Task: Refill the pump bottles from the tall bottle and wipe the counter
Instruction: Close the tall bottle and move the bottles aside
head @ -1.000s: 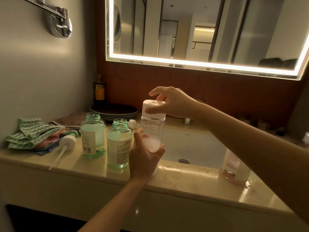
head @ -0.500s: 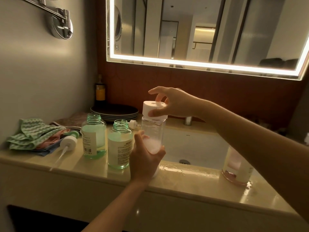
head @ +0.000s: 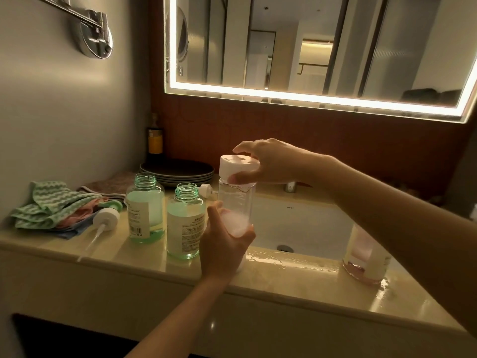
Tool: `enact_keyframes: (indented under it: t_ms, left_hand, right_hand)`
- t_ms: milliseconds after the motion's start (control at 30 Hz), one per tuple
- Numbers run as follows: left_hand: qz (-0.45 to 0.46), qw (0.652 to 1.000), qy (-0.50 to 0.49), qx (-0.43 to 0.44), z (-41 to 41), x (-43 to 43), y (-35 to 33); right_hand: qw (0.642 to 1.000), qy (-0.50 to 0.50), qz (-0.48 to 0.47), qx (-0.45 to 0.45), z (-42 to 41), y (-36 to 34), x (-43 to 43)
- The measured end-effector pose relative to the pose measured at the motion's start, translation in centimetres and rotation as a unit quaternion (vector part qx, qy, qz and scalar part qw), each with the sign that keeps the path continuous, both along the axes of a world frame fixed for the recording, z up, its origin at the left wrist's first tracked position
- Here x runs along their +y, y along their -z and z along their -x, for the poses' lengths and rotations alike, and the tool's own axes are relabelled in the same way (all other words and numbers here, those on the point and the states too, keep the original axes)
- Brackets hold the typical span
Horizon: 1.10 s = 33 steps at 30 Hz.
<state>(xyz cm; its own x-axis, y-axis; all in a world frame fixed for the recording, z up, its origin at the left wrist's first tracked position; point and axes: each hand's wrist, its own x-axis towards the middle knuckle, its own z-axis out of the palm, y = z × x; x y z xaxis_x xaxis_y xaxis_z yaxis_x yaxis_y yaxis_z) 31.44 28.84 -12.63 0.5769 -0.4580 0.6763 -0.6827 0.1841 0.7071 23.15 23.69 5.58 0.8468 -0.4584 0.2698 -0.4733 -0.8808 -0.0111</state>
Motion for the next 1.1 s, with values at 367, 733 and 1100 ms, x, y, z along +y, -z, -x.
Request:
enact_keyframes:
  t_ms: [367,733,1100]
  left_hand:
    - [-0.008,1.0,0.003,0.003,0.2,0.2,-0.1]
    - [-0.021,1.0,-0.006,-0.002,0.4,0.6,-0.1]
    - [-0.027,1.0,-0.014,0.002,0.4,0.5,0.1]
  right_hand:
    - [0.996,-0.013,-0.038,-0.081,-0.6,0.7,-0.5]
    - [0.995,0.049,0.035,-0.075,-1.2,0.6,-0.2]
    - [0.984,-0.029,-0.148,-0.098,-0.5,0.9,-1.6]
